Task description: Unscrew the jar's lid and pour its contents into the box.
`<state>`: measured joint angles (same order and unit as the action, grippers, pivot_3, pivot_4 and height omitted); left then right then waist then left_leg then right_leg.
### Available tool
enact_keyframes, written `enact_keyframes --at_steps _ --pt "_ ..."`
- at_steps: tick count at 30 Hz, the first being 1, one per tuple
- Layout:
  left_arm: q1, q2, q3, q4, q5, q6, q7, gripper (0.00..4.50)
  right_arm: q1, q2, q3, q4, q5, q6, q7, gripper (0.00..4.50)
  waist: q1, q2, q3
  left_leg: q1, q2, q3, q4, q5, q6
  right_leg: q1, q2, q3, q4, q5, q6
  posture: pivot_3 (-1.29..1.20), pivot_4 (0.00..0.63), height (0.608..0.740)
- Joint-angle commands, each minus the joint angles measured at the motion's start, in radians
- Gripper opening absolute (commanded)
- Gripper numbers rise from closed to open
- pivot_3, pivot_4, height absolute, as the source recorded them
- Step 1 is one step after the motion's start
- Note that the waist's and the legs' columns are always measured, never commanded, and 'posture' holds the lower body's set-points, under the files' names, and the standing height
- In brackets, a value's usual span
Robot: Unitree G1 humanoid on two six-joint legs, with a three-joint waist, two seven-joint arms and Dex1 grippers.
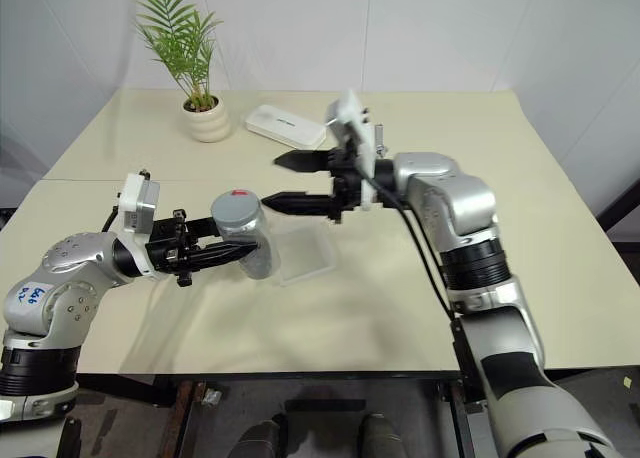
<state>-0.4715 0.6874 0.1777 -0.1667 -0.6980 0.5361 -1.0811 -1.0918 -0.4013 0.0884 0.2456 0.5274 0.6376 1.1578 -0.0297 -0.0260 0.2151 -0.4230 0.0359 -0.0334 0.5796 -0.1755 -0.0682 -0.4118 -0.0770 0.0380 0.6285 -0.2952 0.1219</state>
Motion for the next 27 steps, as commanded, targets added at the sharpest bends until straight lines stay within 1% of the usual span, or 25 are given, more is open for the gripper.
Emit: enact_keyframes --at_steps 1,6,9,12,15,20,27 --pt "-0.003 0.012 0.012 -0.034 -0.013 -0.013 -0.010 1.87 -0.013 -0.009 -0.022 -0.007 0.001 -0.013 0.010 4.46 -0.007 0.000 0.000 0.000 0.000 0.000 0.000 0.000 0.000 0.000 0.000 0.000 0.000 0.000 0.000 0.00 0.150 0.740" --pt "0.008 0.018 0.020 -0.040 -0.017 -0.006 -0.010 1.87 -0.018 -0.020 -0.046 -0.015 0.033 0.009 0.031 4.46 -0.008 0.000 0.000 0.000 0.000 0.001 -0.001 0.000 0.000 -0.001 0.000 0.001 0.000 0.000 0.000 0.00 0.150 0.740" --pt "0.011 0.021 0.022 -0.042 -0.018 -0.005 -0.010 1.87 -0.031 0.001 -0.062 -0.066 0.090 0.054 0.039 4.46 -0.007 0.000 0.000 0.000 0.000 0.001 0.000 0.000 0.001 0.000 0.000 0.001 0.000 0.000 0.000 0.00 0.150 0.740" --pt "0.009 0.022 0.020 -0.038 -0.017 -0.006 -0.010 1.87 -0.032 0.040 -0.046 -0.130 0.117 0.090 0.012 4.46 -0.009 0.000 0.000 0.000 0.000 0.001 0.000 0.000 0.001 -0.001 0.000 0.001 0.000 0.000 0.000 0.00 0.150 0.740" --pt "0.002 0.018 0.010 -0.035 -0.013 -0.007 -0.009 1.87 -0.022 0.098 0.005 -0.193 0.103 0.109 -0.037 4.46 -0.012 0.000 0.000 0.000 0.000 0.001 0.000 0.000 0.001 -0.001 0.000 0.001 0.001 0.000 0.000 0.00 0.150 0.740" --pt "-0.007 0.016 0.002 -0.033 -0.011 -0.005 -0.010 1.87 -0.014 0.161 0.076 -0.237 0.067 0.118 -0.098 4.46 -0.009 0.000 0.000 0.000 0.000 0.001 0.000 0.000 0.000 0.000 0.000 0.001 0.001 0.000 0.000 0.00 0.150 0.740" --pt "-0.015 0.013 -0.007 -0.033 -0.011 -0.004 -0.009 1.87 -0.017 0.191 0.114 -0.207 0.008 0.078 -0.135 4.46 -0.003 0.000 0.000 0.000 0.000 0.001 0.001 0.000 0.000 0.000 0.000 0.001 0.001 0.000 0.000 0.00 0.150 0.740"
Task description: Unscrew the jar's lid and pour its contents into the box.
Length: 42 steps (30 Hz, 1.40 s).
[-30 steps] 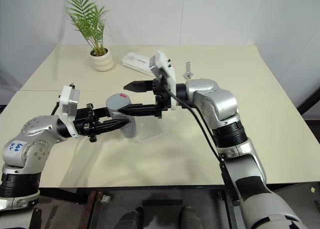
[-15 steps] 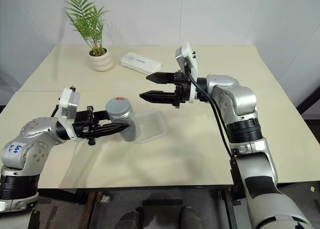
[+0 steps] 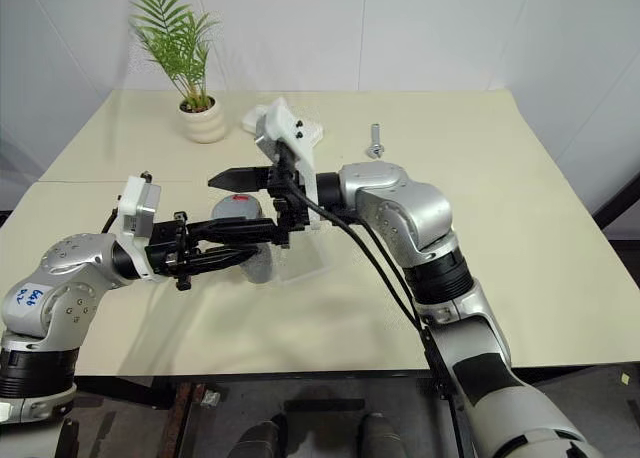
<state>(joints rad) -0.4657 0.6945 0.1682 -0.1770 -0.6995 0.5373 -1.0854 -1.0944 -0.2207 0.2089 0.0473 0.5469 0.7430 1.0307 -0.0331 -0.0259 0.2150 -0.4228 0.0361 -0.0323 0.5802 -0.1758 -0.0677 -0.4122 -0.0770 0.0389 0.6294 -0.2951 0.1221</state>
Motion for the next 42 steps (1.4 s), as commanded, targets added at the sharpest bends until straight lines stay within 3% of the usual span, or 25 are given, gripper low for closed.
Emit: enact_keyframes --at_steps 1,23,35,42 --pt "-0.021 0.006 0.002 -0.023 -0.010 -0.006 -0.005 1.87 -0.016 0.011 -0.008 -0.002 -0.014 -0.031 -0.009 4.46 0.000 0.000 0.000 0.000 0.000 0.000 0.000 0.000 0.000 0.000 0.000 0.000 0.000 0.000 0.000 0.00 0.150 0.740" --pt "-0.013 0.012 0.009 -0.023 -0.013 -0.015 0.003 1.87 -0.016 -0.100 -0.066 0.088 -0.011 -0.085 0.091 4.46 -0.001 0.000 0.000 0.000 0.000 0.000 0.000 0.000 0.000 0.000 0.000 0.000 0.000 0.000 0.000 0.00 0.150 0.740" --pt "-0.013 0.022 0.012 -0.017 -0.012 -0.013 -0.008 1.87 -0.008 -0.100 -0.128 0.049 0.106 -0.029 0.160 4.46 0.001 0.000 0.000 0.000 0.000 0.000 0.000 0.000 0.000 0.000 0.000 0.000 0.000 0.000 0.000 0.00 0.150 0.740" --pt "-0.010 0.024 0.015 -0.023 -0.015 -0.009 -0.004 1.87 -0.026 -0.087 -0.114 0.058 0.086 -0.037 0.143 4.46 -0.001 0.000 0.000 0.000 0.000 0.000 0.000 0.000 0.000 0.000 0.000 0.000 0.000 0.000 0.000 0.00 0.150 0.740"
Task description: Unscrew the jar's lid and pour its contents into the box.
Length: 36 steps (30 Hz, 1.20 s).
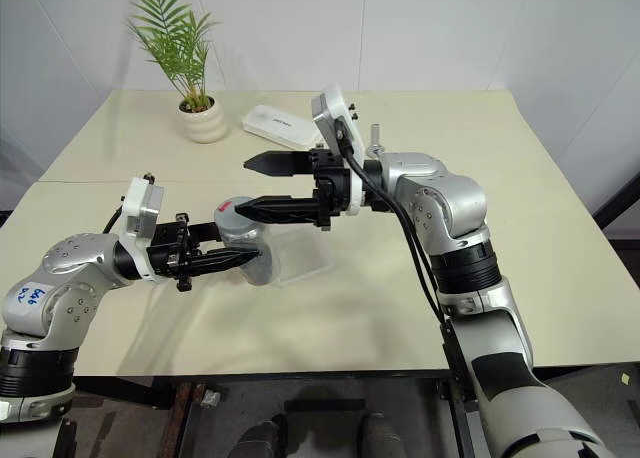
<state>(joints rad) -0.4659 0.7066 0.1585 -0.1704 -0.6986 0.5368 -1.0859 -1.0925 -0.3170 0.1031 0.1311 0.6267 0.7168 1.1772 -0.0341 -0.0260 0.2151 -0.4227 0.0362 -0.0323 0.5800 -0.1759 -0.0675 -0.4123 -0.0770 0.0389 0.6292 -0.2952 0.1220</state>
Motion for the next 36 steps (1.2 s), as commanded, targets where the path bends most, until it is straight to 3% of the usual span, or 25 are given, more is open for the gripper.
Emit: enact_keyframes --at_steps 1,20,23,27,36 --pt "-0.010 0.011 0.025 -0.031 -0.016 -0.008 -0.002 1.87 -0.033 0.014 0.004 -0.023 -0.008 -0.013 -0.011 4.46 0.000 0.000 0.000 0.000 0.000 0.000 0.000 0.000 0.000 0.000 0.000 0.000 0.000 0.000 0.000 0.00 0.150 0.740" --pt "-0.009 0.009 0.024 -0.035 -0.018 -0.008 0.003 1.87 -0.023 0.050 0.083 -0.061 -0.068 -0.007 -0.037 4.46 0.001 0.000 0.000 0.000 0.000 0.000 0.000 0.000 0.000 0.000 0.000 0.000 0.000 0.000 0.000 0.00 0.150 0.740" --pt "-0.009 0.009 0.025 -0.036 -0.019 -0.007 0.004 1.87 -0.019 0.050 0.084 -0.065 -0.065 -0.008 -0.031 3.84 0.001 0.000 0.000 0.000 0.000 0.000 0.000 0.000 0.000 0.000 0.000 0.000 0.000 0.000 0.000 0.00 0.150 0.740" --pt "-0.009 0.011 0.026 -0.033 -0.020 -0.008 0.002 1.87 -0.013 0.051 0.085 -0.070 -0.069 -0.008 -0.033 2.57 0.001 0.000 0.000 0.000 0.000 0.000 0.000 0.000 0.000 0.000 0.000 0.000 0.000 0.000 0.000 0.00 0.150 0.740" --pt "0.000 0.013 0.031 -0.036 -0.020 -0.007 0.002 1.87 -0.044 0.102 -0.099 -0.060 0.123 0.121 -0.110 2.57 0.003 0.000 0.000 0.000 0.000 0.000 0.000 0.000 0.000 0.000 0.000 0.000 0.000 0.000 0.000 0.00 0.150 0.740"
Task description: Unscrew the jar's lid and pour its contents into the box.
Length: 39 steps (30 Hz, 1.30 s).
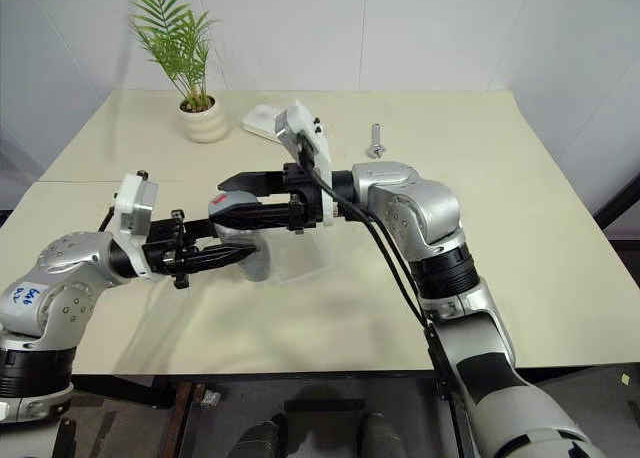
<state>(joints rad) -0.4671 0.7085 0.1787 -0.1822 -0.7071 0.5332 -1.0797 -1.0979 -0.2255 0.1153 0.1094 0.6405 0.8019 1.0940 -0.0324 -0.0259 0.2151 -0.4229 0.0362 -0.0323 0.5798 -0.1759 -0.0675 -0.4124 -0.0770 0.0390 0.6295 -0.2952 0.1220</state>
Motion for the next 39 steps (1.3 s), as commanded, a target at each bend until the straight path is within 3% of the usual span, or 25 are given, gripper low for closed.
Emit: enact_keyframes --at_steps 1,4,8,15,23,26,29,31,36,39 --pt "0.005 0.011 0.012 -0.027 -0.012 -0.003 -0.004 1.87 -0.041 0.009 -0.143 -0.034 0.130 0.046 -0.047 2.57 0.002 0.000 0.000 0.000 0.000 0.000 0.000 0.000 0.000 0.000 0.000 0.000 0.000 0.000 0.000 0.00 0.150 0.740" --pt "0.017 0.014 0.020 -0.033 -0.014 -0.002 -0.003 1.87 -0.023 -0.026 -0.192 -0.022 0.126 0.035 -0.091 2.57 0.002 0.000 0.000 0.000 0.000 0.000 0.000 0.000 0.000 0.000 0.000 0.000 -0.001 0.000 0.000 0.00 0.150 0.740" --pt "0.034 0.026 0.044 -0.033 -0.017 0.000 0.003 1.87 0.076 -0.123 -0.167 0.025 -0.025 -0.133 -0.101 2.57 0.002 0.000 0.000 0.000 0.000 0.000 0.000 0.000 0.000 0.000 0.000 0.000 -0.001 0.000 0.000 0.00 0.150 0.740" --pt "0.045 0.021 0.086 -0.020 -0.032 0.017 0.044 1.87 0.254 -0.238 -0.251 0.474 -0.266 -0.650 -0.194 2.57 0.003 0.000 0.000 0.000 0.000 0.002 0.000 -0.001 0.001 0.000 0.000 0.002 -0.002 0.000 0.000 0.00 0.150 0.740" --pt "0.010 0.010 0.081 0.007 -0.035 0.028 0.063 1.87 0.291 -0.242 -0.283 0.776 -0.366 -0.909 -0.289 2.57 -0.027 0.000 0.000 0.002 0.000 0.006 0.000 -0.001 0.001 0.000 0.000 0.006 -0.001 0.001 0.002 0.00 0.150 0.740" --pt "-0.013 0.002 0.071 0.020 -0.032 0.028 0.067 1.87 0.303 -0.234 -0.290 0.798 -0.365 -0.912 -0.284 3.55 -0.027 0.000 0.000 0.002 0.000 0.006 0.001 -0.001 0.001 0.000 0.001 0.007 -0.001 0.002 0.003 0.00 0.150 0.740" --pt "-0.032 -0.009 0.063 0.031 -0.034 0.029 0.065 1.87 0.322 -0.240 -0.286 0.778 -0.379 -0.939 -0.281 4.48 -0.025 0.000 0.000 0.002 -0.001 0.008 0.002 -0.001 0.001 0.000 0.001 0.010 -0.001 0.003 0.005 0.00 0.150 0.740" --pt "-0.044 -0.015 0.058 0.040 -0.030 0.028 0.065 1.87 0.328 -0.246 -0.287 0.732 -0.373 -0.936 -0.270 4.48 -0.025 0.000 0.000 0.002 -0.001 0.008 0.003 -0.001 0.001 0.001 0.001 0.010 -0.001 0.003 0.005 0.00 0.150 0.740" --pt "-0.070 -0.019 0.043 0.077 -0.004 0.014 0.058 1.87 0.395 -0.284 -0.255 0.402 -0.308 -0.772 -0.145 4.48 -0.025 0.000 0.000 0.003 -0.001 0.010 0.003 -0.001 0.002 0.000 0.001 0.013 -0.001 0.004 0.006 0.00 0.150 0.740" --pt "-0.113 -0.012 0.014 0.147 0.042 -0.017 0.035 1.87 0.459 -0.363 -0.196 0.058 -0.210 -0.536 -0.052 4.48 -0.019 0.000 0.000 0.003 -0.001 0.010 0.003 -0.001 0.002 0.000 0.002 0.013 0.000 0.003 0.007 0.00 0.150 0.740"
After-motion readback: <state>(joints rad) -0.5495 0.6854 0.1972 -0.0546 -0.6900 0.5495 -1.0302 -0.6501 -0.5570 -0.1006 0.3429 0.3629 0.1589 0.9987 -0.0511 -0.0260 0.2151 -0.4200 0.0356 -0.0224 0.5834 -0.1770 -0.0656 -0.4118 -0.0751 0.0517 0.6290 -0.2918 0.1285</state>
